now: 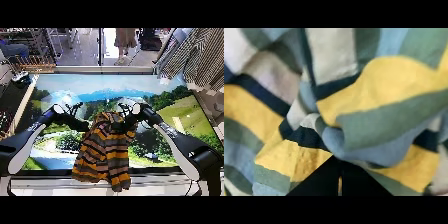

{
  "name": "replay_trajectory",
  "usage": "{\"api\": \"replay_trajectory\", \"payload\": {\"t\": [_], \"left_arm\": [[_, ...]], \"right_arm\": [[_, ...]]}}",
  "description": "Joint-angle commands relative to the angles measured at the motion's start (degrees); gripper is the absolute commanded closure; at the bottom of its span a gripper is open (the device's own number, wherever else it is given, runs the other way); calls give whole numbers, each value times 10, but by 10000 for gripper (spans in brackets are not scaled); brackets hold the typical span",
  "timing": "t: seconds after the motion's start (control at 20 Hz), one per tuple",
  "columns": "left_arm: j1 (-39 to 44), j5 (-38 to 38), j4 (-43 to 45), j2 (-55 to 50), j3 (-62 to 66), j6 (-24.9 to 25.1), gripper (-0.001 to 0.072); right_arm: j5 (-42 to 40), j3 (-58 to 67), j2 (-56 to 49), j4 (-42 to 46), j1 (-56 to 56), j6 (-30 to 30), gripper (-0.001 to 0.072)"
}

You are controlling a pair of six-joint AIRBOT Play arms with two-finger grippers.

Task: Fold the clothes and pants, and hang the long-sleeved shirts on hangers.

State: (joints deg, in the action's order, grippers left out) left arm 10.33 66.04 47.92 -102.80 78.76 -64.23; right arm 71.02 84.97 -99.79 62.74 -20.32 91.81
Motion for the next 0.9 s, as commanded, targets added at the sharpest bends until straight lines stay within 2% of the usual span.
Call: {"api": "replay_trajectory", "payload": {"t": [0.0,0.1,0.3,0.4,0.55,0.65,0.75,0.85], "left_arm": [[8,42,-22,-2,23,15,697],[-12,113,-24,11,80,16,698],[-63,252,-23,82,233,-1,698],[-77,261,-22,145,251,0,698],[-70,268,-13,196,251,-3,697],[-48,266,-12,191,243,-31,696],[-20,250,-5,178,209,-37,678],[4,202,34,163,151,-60,513]], "right_arm": [[74,68,5,71,14,7,694],[105,143,21,103,30,0,694],[136,314,59,106,59,-37,695],[189,357,93,107,76,-79,694],[267,298,163,116,120,-169,694],[332,229,190,117,149,-217,694],[338,137,210,117,174,-226,694],[327,42,214,118,196,-225,694]]}}
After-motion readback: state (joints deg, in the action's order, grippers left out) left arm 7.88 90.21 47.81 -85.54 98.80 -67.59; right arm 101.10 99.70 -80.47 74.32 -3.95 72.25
